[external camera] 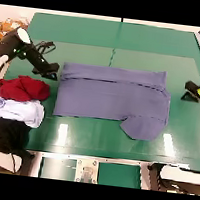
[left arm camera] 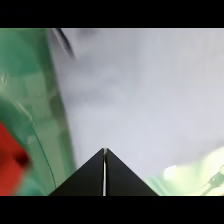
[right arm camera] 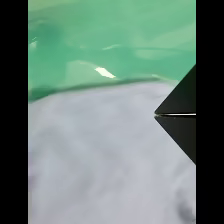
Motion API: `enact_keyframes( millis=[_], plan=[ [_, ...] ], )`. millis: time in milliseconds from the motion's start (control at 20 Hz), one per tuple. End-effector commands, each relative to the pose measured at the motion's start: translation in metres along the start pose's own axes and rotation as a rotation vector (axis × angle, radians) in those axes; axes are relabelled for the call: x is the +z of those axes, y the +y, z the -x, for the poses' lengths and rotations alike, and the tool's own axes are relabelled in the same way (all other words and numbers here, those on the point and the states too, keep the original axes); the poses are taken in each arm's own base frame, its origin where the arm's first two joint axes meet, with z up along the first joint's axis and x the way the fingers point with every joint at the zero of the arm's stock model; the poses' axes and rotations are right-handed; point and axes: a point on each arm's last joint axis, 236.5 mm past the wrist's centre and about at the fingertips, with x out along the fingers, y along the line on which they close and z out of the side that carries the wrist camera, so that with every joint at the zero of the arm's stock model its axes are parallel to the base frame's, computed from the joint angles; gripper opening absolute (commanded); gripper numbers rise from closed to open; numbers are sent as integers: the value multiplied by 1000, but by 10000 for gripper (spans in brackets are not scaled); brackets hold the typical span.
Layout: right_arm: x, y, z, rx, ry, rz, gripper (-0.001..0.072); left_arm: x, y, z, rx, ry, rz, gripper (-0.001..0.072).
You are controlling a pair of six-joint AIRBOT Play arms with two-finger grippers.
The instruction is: Fold the shirts.
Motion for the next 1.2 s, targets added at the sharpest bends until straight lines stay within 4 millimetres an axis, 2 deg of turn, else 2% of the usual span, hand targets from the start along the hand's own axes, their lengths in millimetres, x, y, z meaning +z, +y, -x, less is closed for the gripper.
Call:
enact_keyframes(
  millis=[0,50,150,200,250,300,400,550,650,850,950,1050,1100,1150],
  plan=[
    [-80,-35,-7,-48,6,-155,16,-60,-27,-13,22,-65,20,21],
    [-103,-39,-17,-48,12,-169,17,-85,-30,-22,19,-98,69,22],
    [-132,-38,-40,-29,-11,-213,30,-127,-31,-42,-21,-140,206,26],
    [-142,-34,-52,-5,-12,-223,144,-141,-32,-51,-53,-151,261,122],
    [-152,-28,-66,29,2,-241,297,-152,-34,-61,-87,-158,297,504],
    [-159,-24,-79,54,20,-259,340,-159,-35,-69,-116,-160,331,618],
    [-171,-11,-101,125,45,-276,339,-162,-37,-86,-173,-176,416,615],
    [-173,12,-116,241,48,-300,338,-135,-36,-90,-250,-321,489,615],
    [-171,18,-120,272,49,-319,338,-124,-36,-88,-277,-370,511,613],
    [-166,15,-126,266,45,-333,338,-126,-45,-102,-318,-316,534,614],
    [-166,16,-125,268,45,-294,339,-128,-57,-105,-334,-310,499,614],
    [-168,19,-120,275,63,-278,340,-122,-57,-105,-318,-349,484,610],
    [-169,22,-114,283,82,-264,352,-116,-54,-103,-309,-379,486,487],
    [-170,25,-107,291,98,-250,401,-110,-49,-101,-295,-411,482,321]
  ],
)
